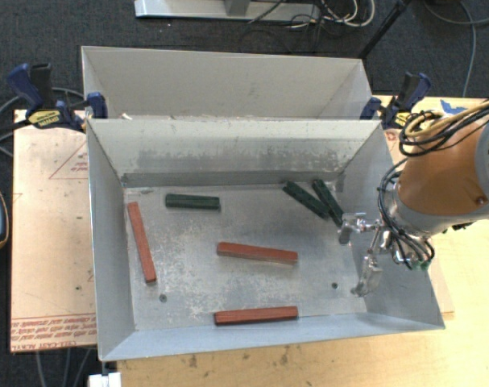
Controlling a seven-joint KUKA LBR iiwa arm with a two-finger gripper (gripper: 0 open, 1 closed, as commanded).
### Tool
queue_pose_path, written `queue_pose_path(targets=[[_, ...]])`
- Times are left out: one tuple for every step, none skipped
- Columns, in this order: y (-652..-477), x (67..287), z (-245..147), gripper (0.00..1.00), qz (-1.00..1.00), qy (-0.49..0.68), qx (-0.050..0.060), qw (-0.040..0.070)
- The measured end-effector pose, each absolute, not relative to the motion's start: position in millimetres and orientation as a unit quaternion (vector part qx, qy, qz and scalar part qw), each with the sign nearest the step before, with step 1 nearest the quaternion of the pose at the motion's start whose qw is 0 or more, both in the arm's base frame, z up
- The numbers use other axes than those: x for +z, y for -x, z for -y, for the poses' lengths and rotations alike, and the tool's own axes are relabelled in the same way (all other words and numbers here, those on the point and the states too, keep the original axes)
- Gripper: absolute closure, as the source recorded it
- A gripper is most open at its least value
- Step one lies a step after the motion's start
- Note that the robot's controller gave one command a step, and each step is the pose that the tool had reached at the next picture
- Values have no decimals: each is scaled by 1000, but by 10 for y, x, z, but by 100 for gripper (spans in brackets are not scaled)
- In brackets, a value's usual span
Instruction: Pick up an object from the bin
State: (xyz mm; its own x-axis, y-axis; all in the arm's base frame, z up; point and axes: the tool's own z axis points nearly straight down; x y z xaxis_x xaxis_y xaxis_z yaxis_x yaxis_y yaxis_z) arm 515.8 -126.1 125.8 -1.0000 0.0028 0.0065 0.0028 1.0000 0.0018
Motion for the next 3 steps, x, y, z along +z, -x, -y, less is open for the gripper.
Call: queue_pose_path(targets=[[-4996,1101,339,0,1000,-1,-3,1],[-5615,685,-150,0,1000,-20,-2,-2],[-5601,712,-112,100,1000,-17,0,-1]])
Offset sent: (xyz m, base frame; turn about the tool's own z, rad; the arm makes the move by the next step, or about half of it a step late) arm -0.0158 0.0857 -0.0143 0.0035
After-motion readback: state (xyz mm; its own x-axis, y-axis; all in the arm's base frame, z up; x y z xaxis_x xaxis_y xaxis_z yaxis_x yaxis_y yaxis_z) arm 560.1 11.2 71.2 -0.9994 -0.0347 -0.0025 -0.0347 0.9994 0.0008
